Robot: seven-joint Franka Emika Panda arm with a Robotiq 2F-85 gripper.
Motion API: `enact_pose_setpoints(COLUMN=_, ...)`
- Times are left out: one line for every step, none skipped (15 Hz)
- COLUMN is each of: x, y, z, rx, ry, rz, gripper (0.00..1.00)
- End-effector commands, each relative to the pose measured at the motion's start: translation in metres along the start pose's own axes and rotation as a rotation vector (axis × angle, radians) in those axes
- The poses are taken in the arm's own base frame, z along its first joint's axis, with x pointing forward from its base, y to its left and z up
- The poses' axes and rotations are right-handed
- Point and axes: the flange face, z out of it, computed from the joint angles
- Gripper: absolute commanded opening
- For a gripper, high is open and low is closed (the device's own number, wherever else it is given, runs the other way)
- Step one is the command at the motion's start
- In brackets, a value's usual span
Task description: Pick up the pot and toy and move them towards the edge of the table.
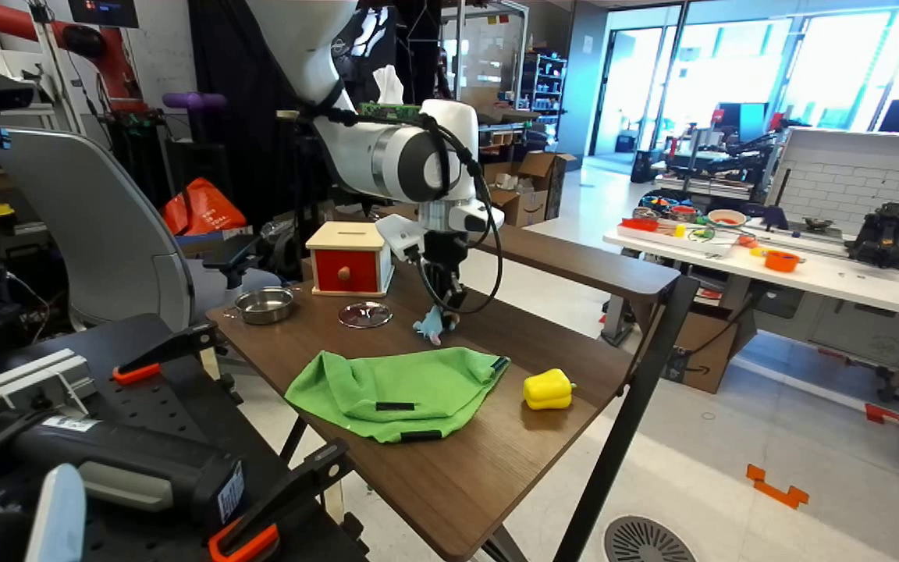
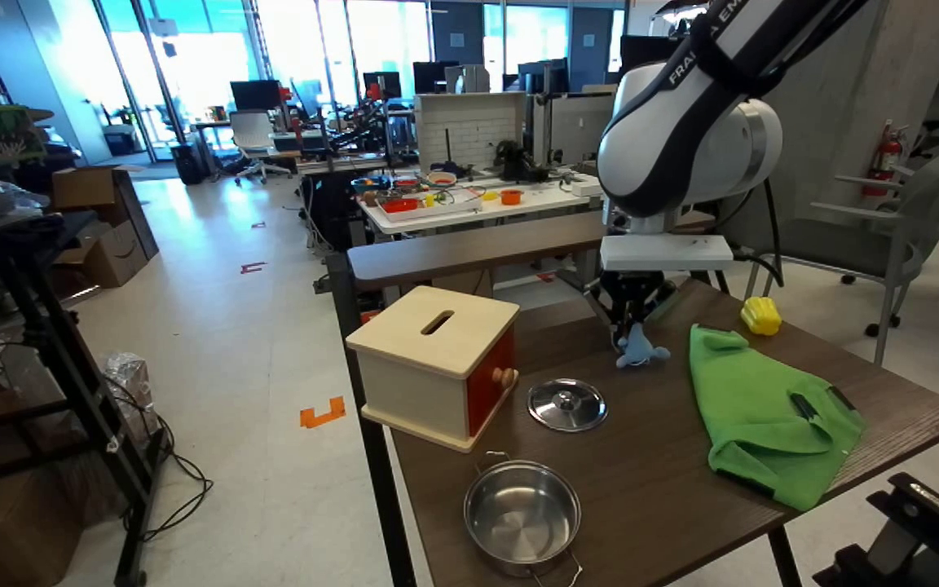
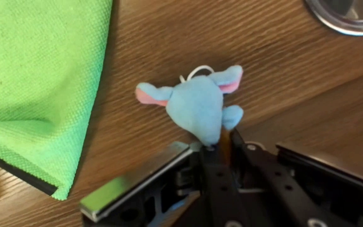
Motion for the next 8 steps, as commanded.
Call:
enact_pose_setpoints(x=-0.038, y=-0.010, z=-0.031, rx=-0.007, ry=-0.084, rz=-0.059, gripper=0.03)
enact_pose_setpoints(x=-0.050, y=-0.013, z=-0.038, rx=-0.012, ry=-0.100, rz=-0.083, gripper=0.03)
enact_pose_setpoints(x=-0.066, y=-0.014, z=-0.047, rx=-0.020, ry=-0.099, rz=-0.107, gripper=0.03)
enact_pose_setpoints(x=-0.078, y=-0.016, z=-0.056, rx=-0.028, ry=-0.102, rz=-0.133, gripper=0.03)
enact_pose_setpoints(x=-0.093, y=-0.018, z=-0.064, rx=-0.043, ry=-0.119, rz=-0.167, gripper=0.03)
enact_pose_setpoints(x=-0.108, y=-0.017, z=-0.071, rx=-0.056, ry=-0.128, rz=-0.198, gripper=0.03)
enact_pose_setpoints(x=-0.125, y=-0.016, z=-0.076, rx=-0.070, ry=-0.140, rz=-0.236, gripper=0.03)
enact_pose_setpoints(x=-0.140, y=-0.015, z=-0.078, rx=-0.081, ry=-0.156, rz=-0.266, gripper=0.03)
